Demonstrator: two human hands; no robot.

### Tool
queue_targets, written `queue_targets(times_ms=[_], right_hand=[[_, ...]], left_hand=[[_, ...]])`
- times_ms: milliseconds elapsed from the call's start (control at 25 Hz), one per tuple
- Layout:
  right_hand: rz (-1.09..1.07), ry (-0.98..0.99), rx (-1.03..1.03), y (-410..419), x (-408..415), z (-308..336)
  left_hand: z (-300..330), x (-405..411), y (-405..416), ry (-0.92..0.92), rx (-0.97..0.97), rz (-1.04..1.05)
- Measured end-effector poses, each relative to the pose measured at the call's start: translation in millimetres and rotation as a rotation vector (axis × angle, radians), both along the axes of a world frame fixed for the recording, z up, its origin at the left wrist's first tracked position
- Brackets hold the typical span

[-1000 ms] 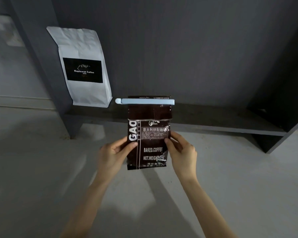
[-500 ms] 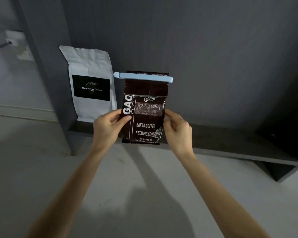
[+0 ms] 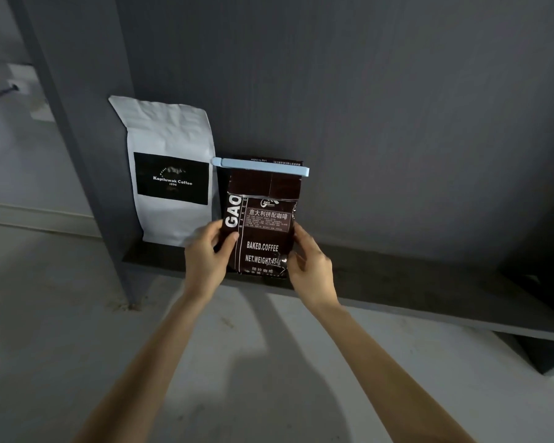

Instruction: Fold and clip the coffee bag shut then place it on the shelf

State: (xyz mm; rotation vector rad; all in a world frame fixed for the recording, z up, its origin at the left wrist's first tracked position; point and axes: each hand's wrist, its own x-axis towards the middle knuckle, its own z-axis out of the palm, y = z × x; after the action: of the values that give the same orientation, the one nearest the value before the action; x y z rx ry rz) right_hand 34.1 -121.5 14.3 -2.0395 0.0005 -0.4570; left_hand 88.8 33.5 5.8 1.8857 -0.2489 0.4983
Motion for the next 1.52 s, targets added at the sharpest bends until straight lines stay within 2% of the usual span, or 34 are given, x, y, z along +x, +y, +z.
queue_targets(times_ms=[440,760,1160,1520], right_hand=[[0.010,0.063,-0.033,-4.9,10.1,0.4],[-0.052,0.009,0.008,4.3,21.9,-8.6],[-0.081,-0.026,0.019,10.6,13.2,-13.6],[-0.021,0.028,-0.120,4.0,2.0,-8.6]], left_hand=[[-7.1,8.2,-0.2,-0.060,0.055,0.046],[-8.1,20.7,-1.5,-0.088,0.078,0.051],[-5.1,11.8,-6.4,0.002,-0.019,0.000],[-2.4,7.2,-6.1,0.115,-0.116,-0.056]])
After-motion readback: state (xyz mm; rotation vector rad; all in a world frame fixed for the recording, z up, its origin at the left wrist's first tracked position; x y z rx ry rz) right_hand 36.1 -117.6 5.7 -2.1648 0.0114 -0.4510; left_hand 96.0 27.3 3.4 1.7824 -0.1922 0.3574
